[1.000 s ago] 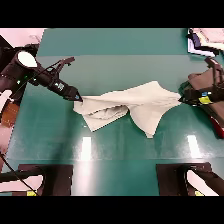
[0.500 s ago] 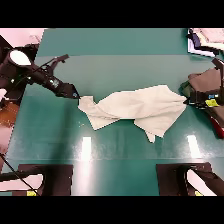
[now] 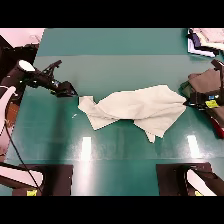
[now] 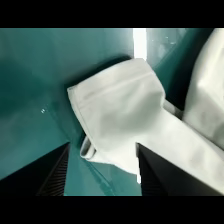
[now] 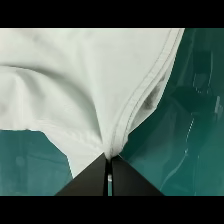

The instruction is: Fold the shirts.

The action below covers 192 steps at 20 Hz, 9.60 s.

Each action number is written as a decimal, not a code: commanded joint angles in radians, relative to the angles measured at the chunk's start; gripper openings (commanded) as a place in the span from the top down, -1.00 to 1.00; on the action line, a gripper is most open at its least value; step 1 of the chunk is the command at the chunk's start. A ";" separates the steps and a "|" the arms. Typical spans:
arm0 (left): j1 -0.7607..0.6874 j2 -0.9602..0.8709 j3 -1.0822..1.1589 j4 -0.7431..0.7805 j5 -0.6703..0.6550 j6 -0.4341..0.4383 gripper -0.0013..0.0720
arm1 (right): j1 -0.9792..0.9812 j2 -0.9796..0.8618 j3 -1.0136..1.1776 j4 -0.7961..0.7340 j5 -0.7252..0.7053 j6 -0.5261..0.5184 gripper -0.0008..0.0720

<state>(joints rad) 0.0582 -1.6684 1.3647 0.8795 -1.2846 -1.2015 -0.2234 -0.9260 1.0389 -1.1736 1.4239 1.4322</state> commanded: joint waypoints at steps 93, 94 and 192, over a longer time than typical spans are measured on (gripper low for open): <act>0.172 0.010 0.000 0.179 0.039 0.076 0.90 | 0.306 -0.792 0.580 -0.441 -0.140 0.135 0.94; 0.172 0.011 0.000 0.179 0.035 0.076 0.90 | 0.311 -0.792 0.575 -0.435 -0.131 0.135 0.94; 0.174 0.251 -0.185 -0.013 0.095 -0.046 0.90 | 0.065 -0.414 0.276 -0.101 -0.048 0.022 0.94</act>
<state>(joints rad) 0.2321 -1.3144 1.0939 0.9001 -1.2171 -1.2613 -0.1680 -1.2510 1.2419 -1.2785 1.3922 1.4551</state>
